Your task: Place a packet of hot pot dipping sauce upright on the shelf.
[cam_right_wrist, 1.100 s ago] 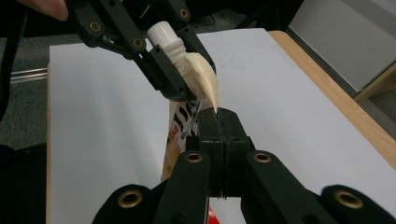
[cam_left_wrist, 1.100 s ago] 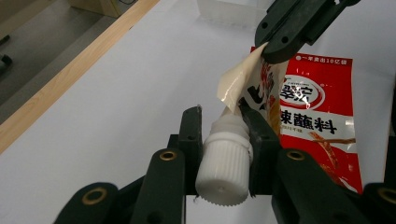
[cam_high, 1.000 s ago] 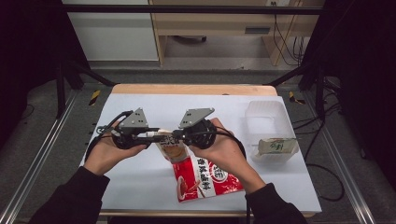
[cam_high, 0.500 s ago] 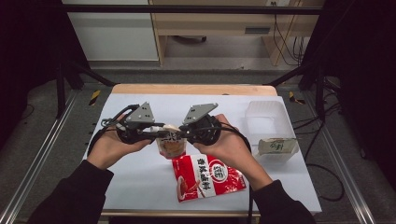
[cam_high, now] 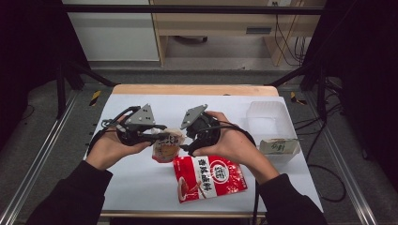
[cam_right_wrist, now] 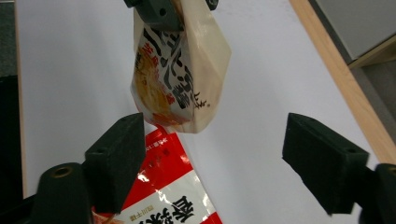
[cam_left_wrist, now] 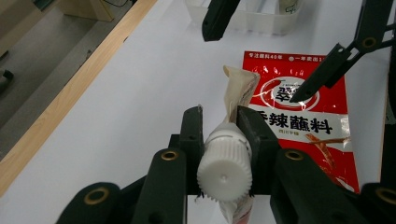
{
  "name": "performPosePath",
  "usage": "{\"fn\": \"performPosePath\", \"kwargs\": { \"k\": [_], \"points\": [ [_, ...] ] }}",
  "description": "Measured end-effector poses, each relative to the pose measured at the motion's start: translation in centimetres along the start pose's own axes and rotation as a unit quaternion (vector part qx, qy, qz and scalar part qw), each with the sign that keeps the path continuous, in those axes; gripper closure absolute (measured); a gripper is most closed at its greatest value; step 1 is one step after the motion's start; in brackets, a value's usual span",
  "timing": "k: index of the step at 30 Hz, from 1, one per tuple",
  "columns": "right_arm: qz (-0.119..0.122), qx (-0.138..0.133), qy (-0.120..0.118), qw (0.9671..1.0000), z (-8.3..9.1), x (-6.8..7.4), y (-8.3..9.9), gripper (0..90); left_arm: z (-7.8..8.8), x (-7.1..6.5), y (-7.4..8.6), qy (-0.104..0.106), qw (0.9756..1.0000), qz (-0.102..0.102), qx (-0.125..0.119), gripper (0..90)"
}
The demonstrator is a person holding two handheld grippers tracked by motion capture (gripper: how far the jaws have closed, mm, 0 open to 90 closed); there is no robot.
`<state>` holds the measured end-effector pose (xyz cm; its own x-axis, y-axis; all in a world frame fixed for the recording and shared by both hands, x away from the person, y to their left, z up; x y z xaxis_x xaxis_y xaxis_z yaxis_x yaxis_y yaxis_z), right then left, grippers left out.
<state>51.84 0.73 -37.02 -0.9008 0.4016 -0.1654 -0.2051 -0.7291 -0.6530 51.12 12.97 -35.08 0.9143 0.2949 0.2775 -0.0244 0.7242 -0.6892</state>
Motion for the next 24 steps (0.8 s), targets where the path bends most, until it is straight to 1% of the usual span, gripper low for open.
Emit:
{"fn": "performPosePath", "kwargs": {
  "k": [2, 3, 4, 5, 6, 7, 9, 10, 11, 12, 13, 14, 16, 18, 19, 20, 21, 22, 23, 24],
  "points": [
    [-0.001, -0.001, -0.013, 0.9999, -0.3, 0.1, -0.2, 20.3, 0.0, -0.2, 0.0, 0.003, 1.0, -0.003, 0.002, 72.8],
    [-0.001, -0.001, -0.015, 0.9999, -0.4, 0.1, -0.3, 21.6, 0.0, -0.2, 0.0, 0.004, 1.0, -0.004, 0.003, 72.8],
    [-0.001, -0.001, -0.017, 0.9998, -0.5, 0.1, -0.4, 25.0, -0.1, -0.3, 0.1, 0.006, 1.0, -0.006, 0.004, 72.8],
    [0.003, -0.001, -0.026, 0.9997, -0.7, 0.1, -0.6, 29.8, -0.1, -0.4, 0.0, 0.009, 0.9999, -0.008, 0.003, 72.8],
    [0.003, -0.001, -0.026, 0.9997, -0.7, 0.1, -0.6, 29.8, -0.1, -0.4, 0.0, 0.009, 0.9999, -0.008, 0.003, 72.8],
    [0.009, 0.005, -0.034, 0.9994, -0.9, 0.2, -0.6, 36.2, -0.1, -0.6, 0.0, 0.011, 0.9999, -0.01, 0.002, 72.7],
    [0.011, 0.006, -0.037, 0.9992, -1.1, 0.2, -0.7, 37.1, -0.1, -0.7, 0.0, 0.013, 0.9998, -0.013, 0.002, 72.8],
    [0.008, 0.01, -0.039, 0.9992, -1.2, 0.2, -0.7, 39.8, -0.1, -0.7, 0.0, 0.014, 0.9998, -0.014, 0.002, 72.7],
    [0.007, 0.013, -0.043, 0.9989, -1.3, 0.3, -0.6, 43.9, -0.1, -0.8, -0.1, 0.015, 0.9998, -0.014, 0.001, 72.8],
    [0.011, 0.015, -0.052, 0.9985, -1.4, 0.5, -0.6, 50.0, -0.1, -0.9, -0.1, 0.017, 0.9997, -0.018, 0.002, 72.7],
    [0.009, 0.016, -0.057, 0.9982, -1.4, 0.6, -0.7, 53.0, -0.2, -1.0, -0.1, 0.018, 0.9997, -0.019, 0.001, 72.8],
    [0.009, 0.016, -0.057, 0.9982, -1.4, 0.6, -0.7, 53.0, -0.2, -1.0, -0.1, 0.018, 0.9997, -0.019, 0.001, 72.8],
    [0.01, 0.017, -0.063, 0.9978, -1.4, 0.8, -0.7, 57.6, -0.2, -1.1, -0.1, 0.019, 0.9996, -0.022, 0.003, 72.7],
    [0.011, 0.018, -0.07, 0.9973, -1.4, 1.0, -0.8, 65.3, -0.2, -1.2, -0.2, 0.02, 0.9996, -0.021, 0.001, 72.7],
    [0.011, 0.02, -0.07, 0.9973, -1.4, 1.0, -0.8, 69.2, -0.3, -1.2, -0.1, 0.02, 0.9996, -0.021, 0.001, 72.8],
    [0.01, 0.024, -0.07, 0.9972, -1.3, 1.0, -0.7, 74.5, -0.3, -1.2, -0.1, 0.02, 0.9996, -0.021, 0.001, 72.7],
    [0.008, 0.028, -0.071, 0.997, -1.4, 1.1, -0.7, 80.0, -0.4, -1.1, 0.0, 0.021, 0.9996, -0.017, 0.0, 72.7],
    [0.008, 0.028, -0.071, 0.997, -1.4, 1.1, -0.7, 80.0, -0.4, -1.1, 0.0, 0.021, 0.9996, -0.017, 0.0, 72.7],
    [0.01, 0.032, -0.067, 0.9972, -1.4, 1.1, -0.7, 83.2, -0.5, -1.1, 0.1, 0.021, 0.9997, -0.015, 0.001, 72.7],
    [0.01, 0.032, -0.067, 0.9972, -1.4, 1.1, -0.7, 83.2, -0.5, -1.1, 0.1, 0.021, 0.9997, -0.015, 0.001, 72.7]
  ]
}}
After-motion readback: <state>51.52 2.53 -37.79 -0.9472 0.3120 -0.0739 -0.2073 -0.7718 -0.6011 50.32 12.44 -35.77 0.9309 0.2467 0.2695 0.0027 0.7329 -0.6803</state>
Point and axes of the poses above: each handheld gripper's, and its own axes: z roughly backward along the jaws, y roughly out of its underside, x roughly to its left, the point moved 8 cm from there along -z, roughly forward along the jaws, and after that the axes turned 6 degrees about -z, right-handed, at the moved point
